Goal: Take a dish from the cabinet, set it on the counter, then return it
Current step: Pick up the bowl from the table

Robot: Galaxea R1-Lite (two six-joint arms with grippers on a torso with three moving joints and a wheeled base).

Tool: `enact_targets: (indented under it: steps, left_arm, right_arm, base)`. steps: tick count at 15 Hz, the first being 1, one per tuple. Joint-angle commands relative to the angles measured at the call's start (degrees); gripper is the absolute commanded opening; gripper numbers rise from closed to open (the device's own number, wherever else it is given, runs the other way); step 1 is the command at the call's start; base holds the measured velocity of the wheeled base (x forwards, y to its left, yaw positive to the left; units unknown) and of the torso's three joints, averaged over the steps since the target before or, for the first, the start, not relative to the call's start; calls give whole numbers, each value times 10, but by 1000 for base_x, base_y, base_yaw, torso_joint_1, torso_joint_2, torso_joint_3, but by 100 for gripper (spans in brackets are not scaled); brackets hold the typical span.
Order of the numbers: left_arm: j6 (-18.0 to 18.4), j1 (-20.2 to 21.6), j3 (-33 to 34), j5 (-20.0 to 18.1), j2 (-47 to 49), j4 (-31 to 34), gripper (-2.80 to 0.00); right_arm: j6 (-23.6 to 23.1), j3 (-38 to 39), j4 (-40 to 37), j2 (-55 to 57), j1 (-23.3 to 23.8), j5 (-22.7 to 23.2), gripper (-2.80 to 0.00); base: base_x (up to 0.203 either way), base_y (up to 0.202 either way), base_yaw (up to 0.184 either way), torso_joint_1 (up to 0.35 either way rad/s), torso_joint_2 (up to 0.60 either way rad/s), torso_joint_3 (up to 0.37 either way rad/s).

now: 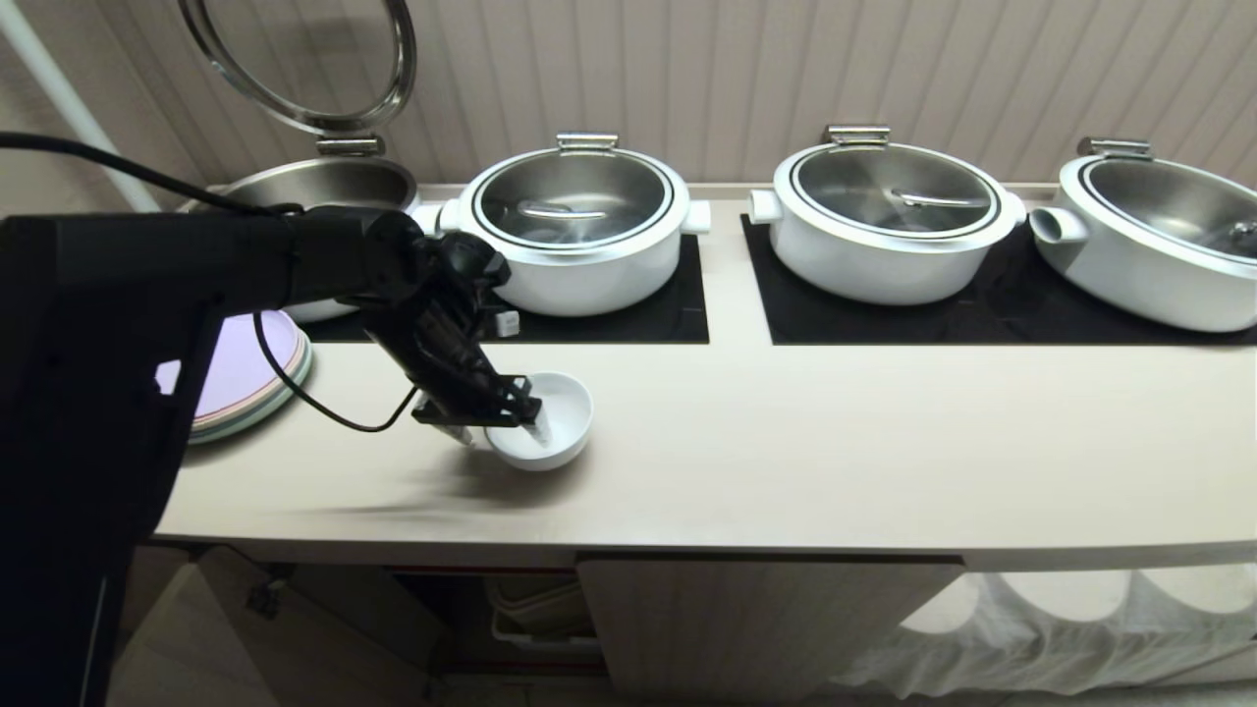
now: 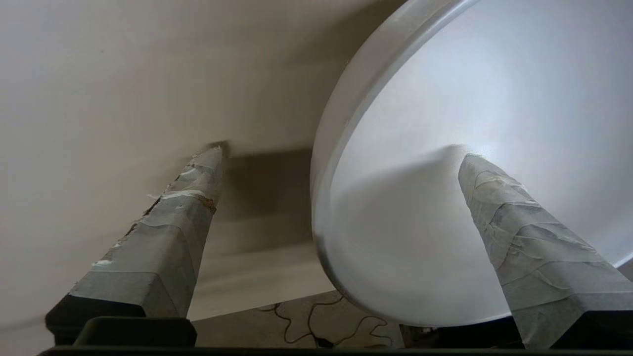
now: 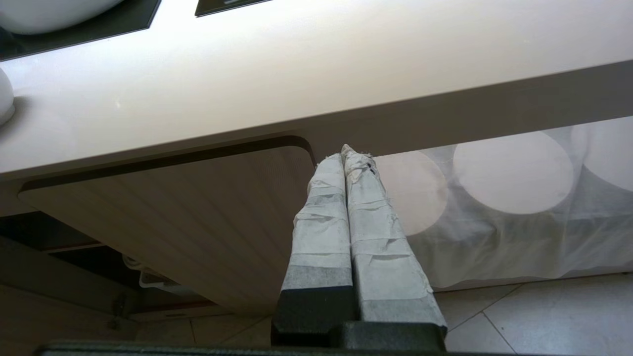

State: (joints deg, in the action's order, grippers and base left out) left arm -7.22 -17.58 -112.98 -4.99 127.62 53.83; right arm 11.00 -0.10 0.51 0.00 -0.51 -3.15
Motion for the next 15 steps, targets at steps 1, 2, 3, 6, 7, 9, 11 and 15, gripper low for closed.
enact_targets:
  steps: [1,2,3,6,7,9,11,15]
  left_arm:
    - [-1,0,0,0,10,2,0]
    - [-1,-2,0,-1,10,2,0]
    - [-1,-3,0,0,13,2,0]
    - [-2,-4,0,0,15,1,0]
    - [-2,-4,0,-1,16,0,0]
    - [-1,-4,0,-1,18,0,0]
    - [-1,-4,-1,-2,18,0,0]
    - [-1,-9,-1,-10,14,0,-280]
  right_arm:
    - [1,0,0,0,0,0,-280]
    - [1,0,0,0,0,0,-280]
    - [1,0,0,0,0,0,-280]
    - [1,0,0,0,0,0,-280]
    - [1,0,0,0,0,0,-280]
    - [1,0,0,0,0,0,-280]
    - [1,0,0,0,0,0,-280]
    - [1,0,0,0,-1,0,-280]
  base:
    - [0,0,0,0,0,0]
    - [0,0,0,0,0,0]
    - [0,0,0,0,0,0]
    - [0,0,0,0,0,0]
    - [0,0,0,0,0,0]
    - [0,0,0,0,0,0]
    - [0,0,0,0,0,0]
    - [0,0,0,0,0,0]
